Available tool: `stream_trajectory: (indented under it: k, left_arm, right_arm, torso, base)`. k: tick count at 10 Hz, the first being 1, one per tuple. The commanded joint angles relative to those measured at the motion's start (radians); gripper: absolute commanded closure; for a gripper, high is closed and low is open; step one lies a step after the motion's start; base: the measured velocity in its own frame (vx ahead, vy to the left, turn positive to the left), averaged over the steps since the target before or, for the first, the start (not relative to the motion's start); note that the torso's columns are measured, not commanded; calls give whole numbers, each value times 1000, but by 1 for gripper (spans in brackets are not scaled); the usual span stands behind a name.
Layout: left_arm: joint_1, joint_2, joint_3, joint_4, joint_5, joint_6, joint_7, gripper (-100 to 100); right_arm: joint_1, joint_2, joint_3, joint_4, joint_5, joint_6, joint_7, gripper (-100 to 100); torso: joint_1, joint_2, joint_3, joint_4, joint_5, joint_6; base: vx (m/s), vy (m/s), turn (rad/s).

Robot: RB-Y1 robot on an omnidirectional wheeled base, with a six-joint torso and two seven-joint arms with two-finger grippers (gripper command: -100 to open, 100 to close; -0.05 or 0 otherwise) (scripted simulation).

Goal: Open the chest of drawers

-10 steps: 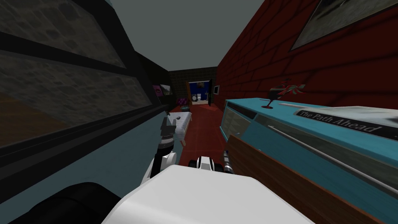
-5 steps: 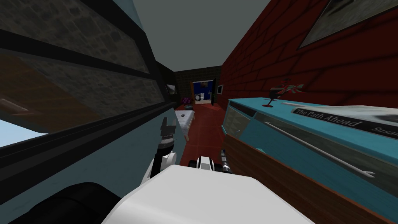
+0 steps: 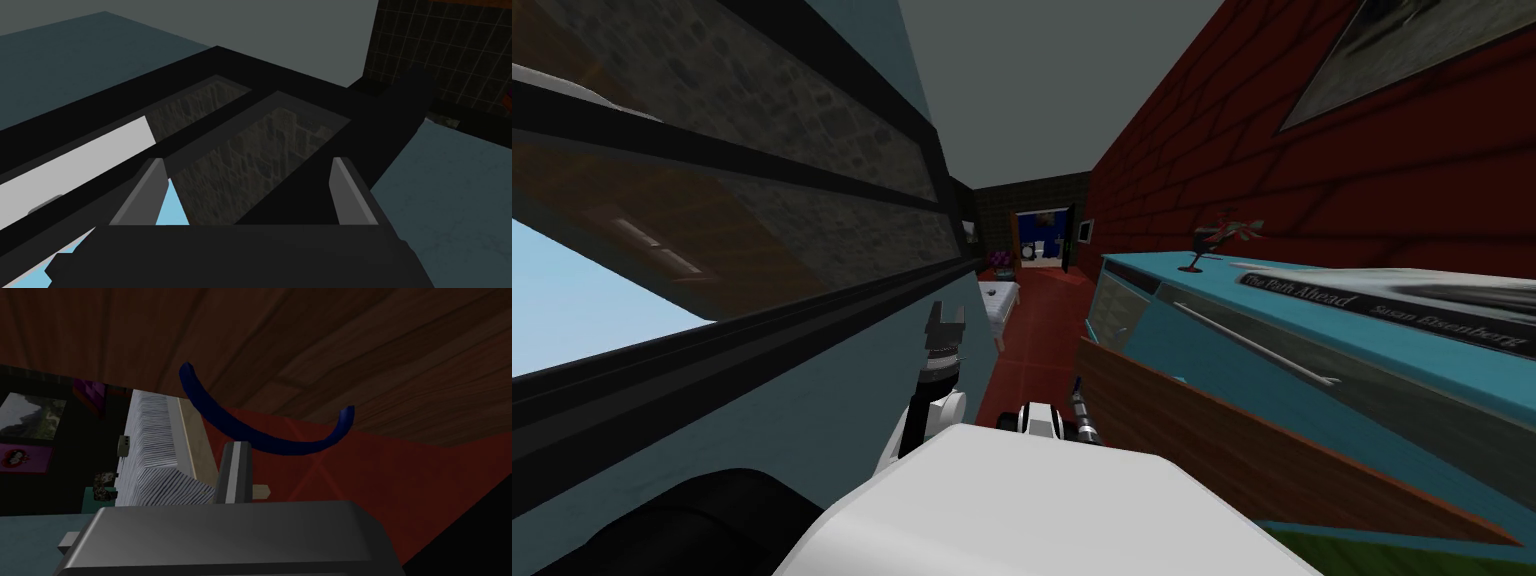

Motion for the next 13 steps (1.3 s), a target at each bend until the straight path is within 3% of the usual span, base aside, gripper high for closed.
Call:
stream_trajectory:
  k: [1,3,5,6,8,10,13]
  left_arm:
    - [0,0,0,0,0,0,0,0]
    - [1,0,0,0,0,0,0,0]
    - [1,0,0,0,0,0,0,0]
    - [1,0,0,0,0,0,0,0]
    - [0,0,0,0,0,0,0,0]
    - [0,0,0,0,0,0,0,0]
    - [0,0,0,0,0,0,0,0]
  right_arm:
    - [-20,9,5,-4,6,29,13,-100]
    - [-47,34,-27,-37,-6,94,73,-100]
    - [-47,34,-27,-37,-6,94,73,-100]
    - [-74,58,-58,-69,-18,151,131,-100]
    - [-101,83,-89,-102,-30,216,193,-100]
    - [-101,83,-89,-102,-30,224,193,-100]
    - [-128,108,-120,-134,-42,290,254,-100]
  torso:
    - [0,1,0,0,0,0]
    - [-1,-5,-3,-1,0,1]
    - [0,0,0,0,0,0]
    - [0,0,0,0,0,0]
    - [-3,5,4,2,0,0]
    - [-1,2,1,3,0,-3]
    - [0,1,0,2,1,-1]
  base:
    - [-135,-14,-66]
    - [-52,-23,-135]
    - [-17,-1,-4]
    - [-48,-14,-164]
    - [-102,-42,-151]
    - [-48,-21,-17]
    - [-30,-12,-69]
